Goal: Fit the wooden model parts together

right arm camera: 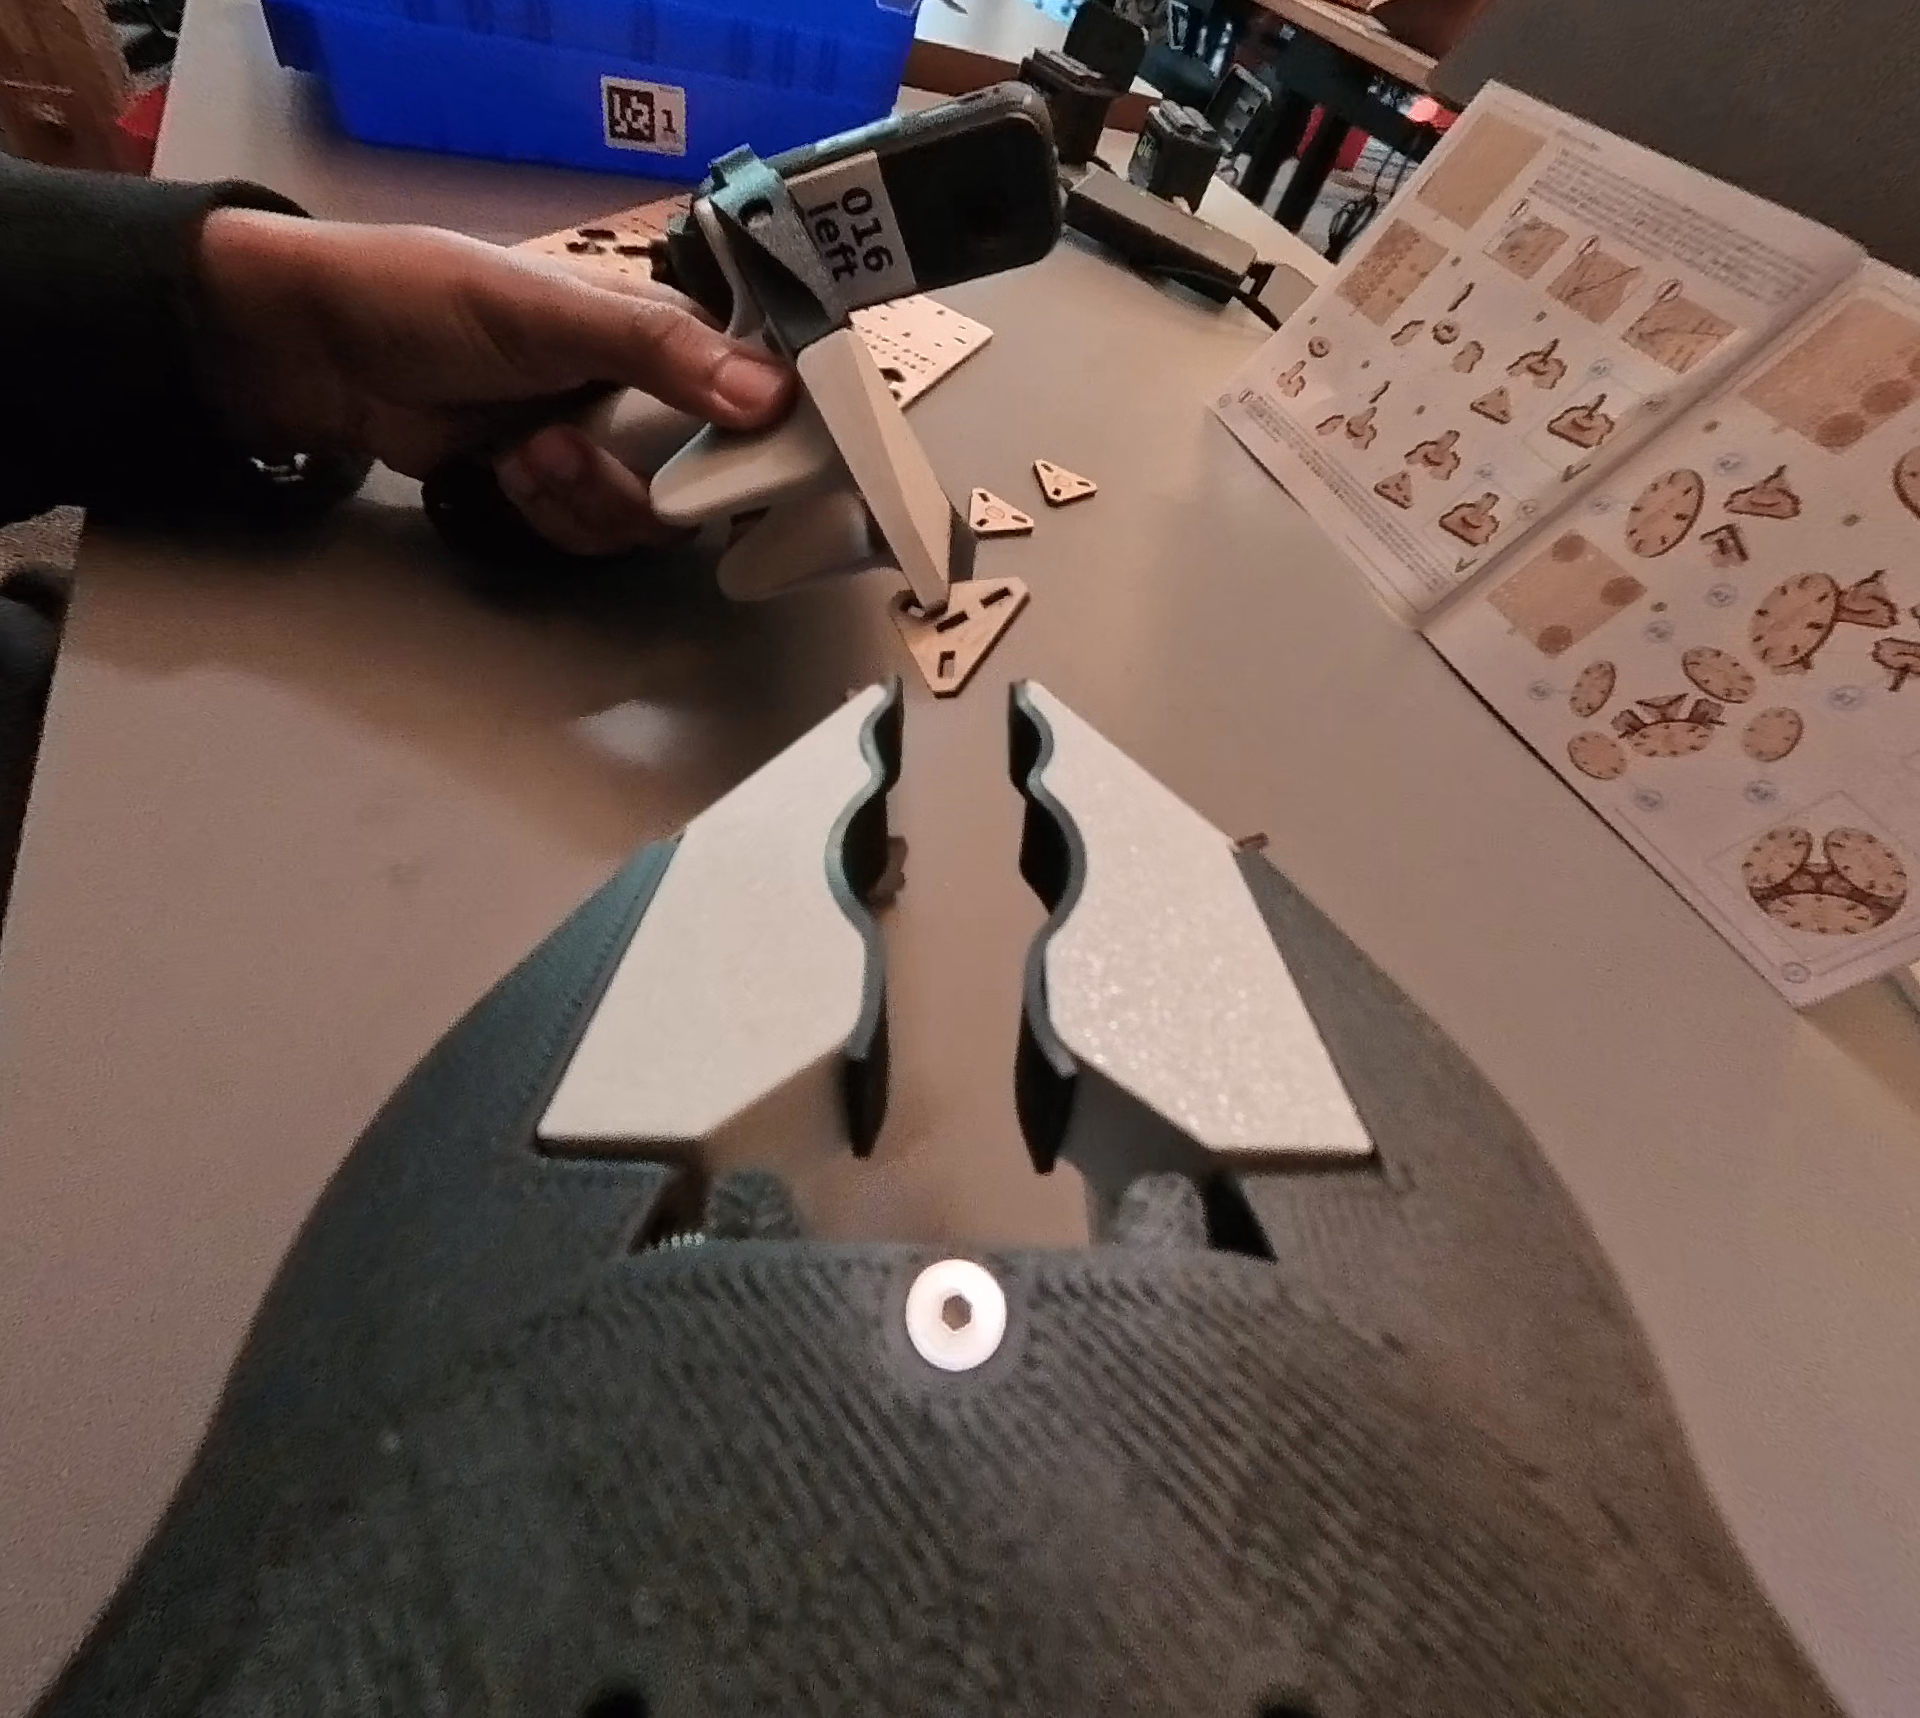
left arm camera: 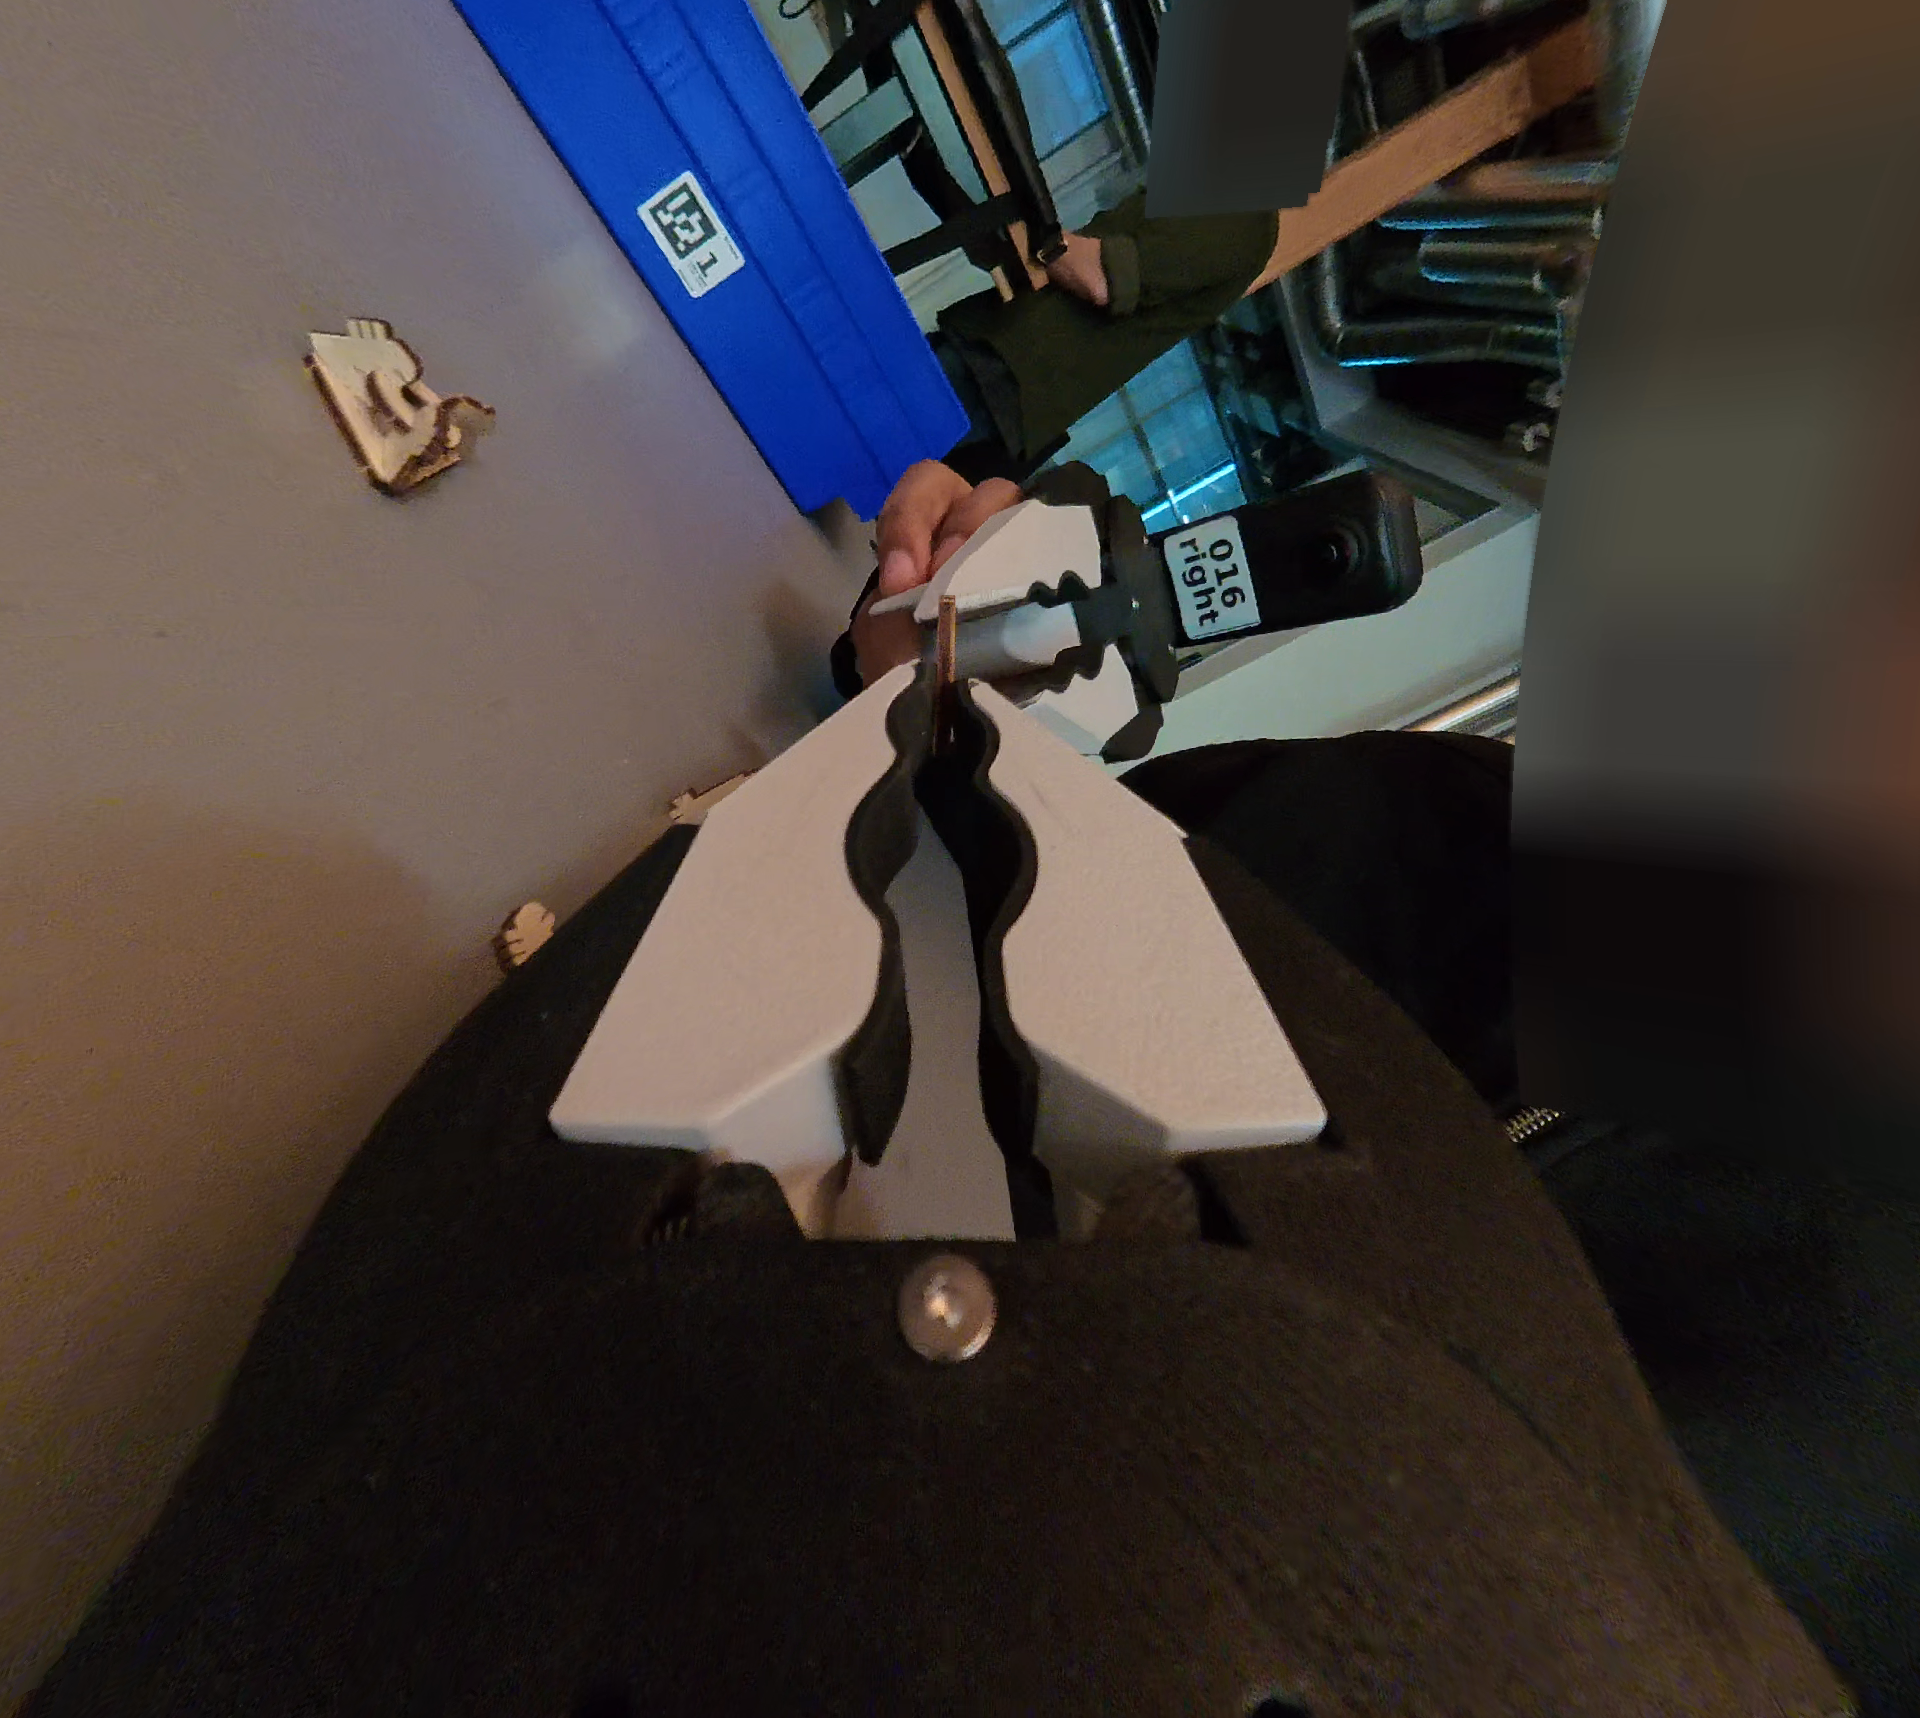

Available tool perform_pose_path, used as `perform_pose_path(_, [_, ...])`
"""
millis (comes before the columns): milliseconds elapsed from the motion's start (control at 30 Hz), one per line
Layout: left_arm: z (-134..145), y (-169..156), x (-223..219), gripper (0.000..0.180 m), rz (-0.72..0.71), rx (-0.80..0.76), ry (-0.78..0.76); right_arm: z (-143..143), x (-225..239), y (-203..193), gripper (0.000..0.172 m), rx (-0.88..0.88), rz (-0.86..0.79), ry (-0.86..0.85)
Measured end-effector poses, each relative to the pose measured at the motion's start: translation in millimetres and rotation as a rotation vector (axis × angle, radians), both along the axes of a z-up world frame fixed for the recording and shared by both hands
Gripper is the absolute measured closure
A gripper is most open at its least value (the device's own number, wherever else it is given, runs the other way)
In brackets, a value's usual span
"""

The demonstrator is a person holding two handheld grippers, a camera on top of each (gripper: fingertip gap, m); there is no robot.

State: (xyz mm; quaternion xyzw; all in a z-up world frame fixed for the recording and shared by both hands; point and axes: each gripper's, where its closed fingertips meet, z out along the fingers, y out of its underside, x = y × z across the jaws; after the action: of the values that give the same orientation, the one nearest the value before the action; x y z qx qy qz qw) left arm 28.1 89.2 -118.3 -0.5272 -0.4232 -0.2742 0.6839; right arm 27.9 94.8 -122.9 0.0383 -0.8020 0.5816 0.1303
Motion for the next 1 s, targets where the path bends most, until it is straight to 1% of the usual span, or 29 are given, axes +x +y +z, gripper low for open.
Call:
perform_pose_path(267, [-2.1, 2.8, 1.0, 0.180, -0.015, -0.002, -0.016, -0.6, 5.1, -2.4, 0.153, 0.005, 0.018, 0.078])
perform_pose_path(400, [-1.6, 6.0, 2.2, 0.180, -0.028, -0.011, -0.008, 0.0, 2.2, -1.7, 0.160, 0.007, -0.002, 0.118])
perform_pose_path(567, [4.1, 8.9, 2.5, 0.180, -0.032, 0.008, 0.015, 6.2, 1.5, 1.7, 0.161, -0.020, 0.007, 0.093])
perform_pose_path(600, [4.3, 9.2, 2.2, 0.176, -0.029, 0.008, 0.016, 6.6, 0.6, 2.6, 0.161, -0.023, 0.006, 0.080])
perform_pose_path(667, [2.7, 8.4, 0.7, 0.163, -0.016, -0.005, 0.014, 6.7, -2.5, 5.5, 0.161, -0.027, 0.000, 0.047])
perform_pose_path(733, [1.7, 5.4, -1.0, 0.159, 0.005, -0.021, 0.021, 3.8, -6.2, 9.8, 0.161, -0.017, 0.001, -0.010])
perform_pose_path(900, [-4.3, -0.9, -2.9, 0.160, 0.044, -0.094, 0.041, -21.0, -2.0, 15.0, 0.162, 0.092, 0.066, -0.314])
perform_pose_path(1000, [-11.5, 0.8, -0.7, 0.159, 0.045, -0.162, 0.051, -31.1, 4.8, 13.1, 0.161, 0.142, 0.099, -0.407])
